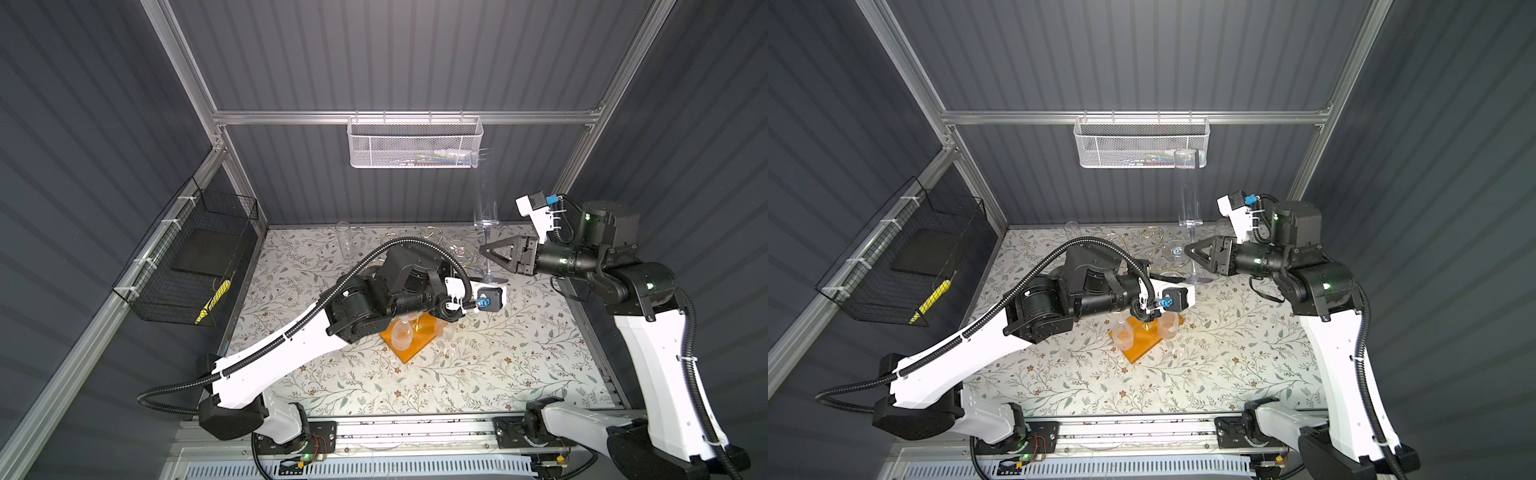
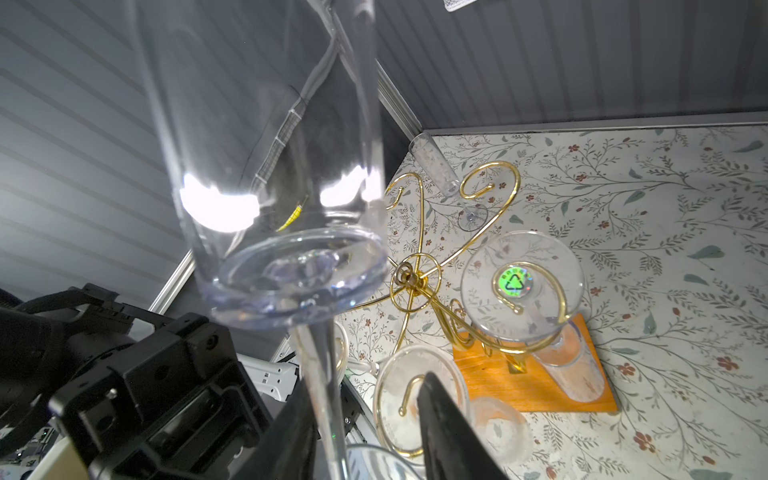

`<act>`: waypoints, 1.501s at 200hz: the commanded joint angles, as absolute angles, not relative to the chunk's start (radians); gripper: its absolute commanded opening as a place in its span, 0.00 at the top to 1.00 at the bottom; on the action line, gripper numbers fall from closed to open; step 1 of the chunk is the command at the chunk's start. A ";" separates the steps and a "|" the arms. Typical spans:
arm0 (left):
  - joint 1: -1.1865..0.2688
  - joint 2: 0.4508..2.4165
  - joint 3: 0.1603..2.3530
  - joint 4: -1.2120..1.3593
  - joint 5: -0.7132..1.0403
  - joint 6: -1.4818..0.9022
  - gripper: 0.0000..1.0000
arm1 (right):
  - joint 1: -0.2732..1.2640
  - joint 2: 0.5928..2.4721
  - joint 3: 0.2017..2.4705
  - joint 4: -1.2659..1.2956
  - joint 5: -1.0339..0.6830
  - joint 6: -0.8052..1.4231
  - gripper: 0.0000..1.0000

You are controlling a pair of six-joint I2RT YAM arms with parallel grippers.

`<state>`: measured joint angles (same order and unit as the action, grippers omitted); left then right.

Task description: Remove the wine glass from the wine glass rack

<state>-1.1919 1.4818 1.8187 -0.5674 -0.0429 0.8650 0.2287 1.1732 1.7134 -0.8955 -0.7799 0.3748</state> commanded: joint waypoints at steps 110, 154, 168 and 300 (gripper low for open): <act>-1.204 1.400 1.742 -0.400 -0.062 0.791 0.46 | 0.264 1.126 1.677 -0.807 -0.746 0.342 1.00; -1.203 1.276 1.602 -0.121 -0.076 0.488 0.22 | 0.264 1.068 1.668 -0.744 -0.669 0.246 1.00; -1.200 1.250 1.576 -0.051 -0.111 0.389 0.18 | 0.267 1.036 1.613 -0.662 -0.666 0.225 1.00; -0.951 1.366 1.783 -0.008 0.254 -0.137 0.14 | 0.555 0.939 1.445 -0.466 -0.424 0.038 1.00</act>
